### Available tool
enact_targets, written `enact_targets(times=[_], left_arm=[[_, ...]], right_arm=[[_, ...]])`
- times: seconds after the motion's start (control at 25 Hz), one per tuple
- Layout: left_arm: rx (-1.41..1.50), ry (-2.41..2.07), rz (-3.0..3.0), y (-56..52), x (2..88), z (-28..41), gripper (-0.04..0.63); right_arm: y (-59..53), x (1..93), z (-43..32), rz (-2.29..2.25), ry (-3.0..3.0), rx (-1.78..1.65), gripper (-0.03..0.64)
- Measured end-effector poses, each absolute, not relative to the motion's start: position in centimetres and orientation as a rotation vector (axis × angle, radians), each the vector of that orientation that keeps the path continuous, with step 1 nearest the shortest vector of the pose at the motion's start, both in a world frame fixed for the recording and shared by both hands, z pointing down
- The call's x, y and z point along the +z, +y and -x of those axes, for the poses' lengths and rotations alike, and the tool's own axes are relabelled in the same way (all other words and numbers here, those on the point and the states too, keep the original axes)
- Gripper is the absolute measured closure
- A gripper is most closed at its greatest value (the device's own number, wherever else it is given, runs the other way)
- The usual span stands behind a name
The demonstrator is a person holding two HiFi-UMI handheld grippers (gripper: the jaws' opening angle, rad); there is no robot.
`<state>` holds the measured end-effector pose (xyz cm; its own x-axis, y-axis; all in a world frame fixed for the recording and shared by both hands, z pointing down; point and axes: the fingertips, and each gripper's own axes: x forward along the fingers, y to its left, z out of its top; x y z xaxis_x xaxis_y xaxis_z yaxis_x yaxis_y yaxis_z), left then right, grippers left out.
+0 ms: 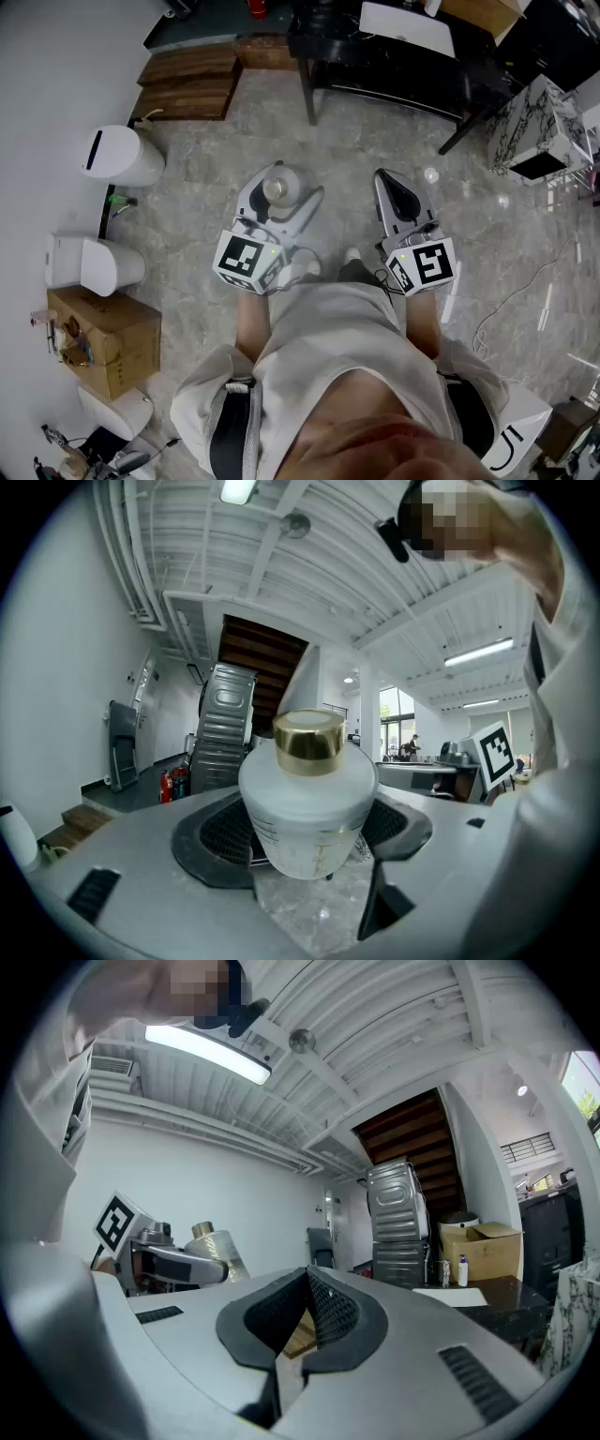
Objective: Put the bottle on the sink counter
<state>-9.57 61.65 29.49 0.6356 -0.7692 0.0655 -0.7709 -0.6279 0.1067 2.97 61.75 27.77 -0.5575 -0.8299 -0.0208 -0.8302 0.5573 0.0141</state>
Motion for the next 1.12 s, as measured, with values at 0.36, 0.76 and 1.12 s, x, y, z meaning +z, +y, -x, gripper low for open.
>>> enact_targets(times=[0.36,0.76,1.12], left_arm=[[0.021,-1.386,-2.692,58.4,28.9,3.4,0.265],[0.031,-1.421,-2.673,56.0,28.9,1.4,0.265],[0.017,-1.411,-2.675,51.5,29.5,1.6,0.265]], right_arm=[[57.9,26.7,-8.1,1.369,2.793,0.064,0.617],[55.0,27.1,-9.1,1.292,2.804,0.032,0.617],[50.4,28.1,-8.9,1.313,2.826,0.034,0.617]])
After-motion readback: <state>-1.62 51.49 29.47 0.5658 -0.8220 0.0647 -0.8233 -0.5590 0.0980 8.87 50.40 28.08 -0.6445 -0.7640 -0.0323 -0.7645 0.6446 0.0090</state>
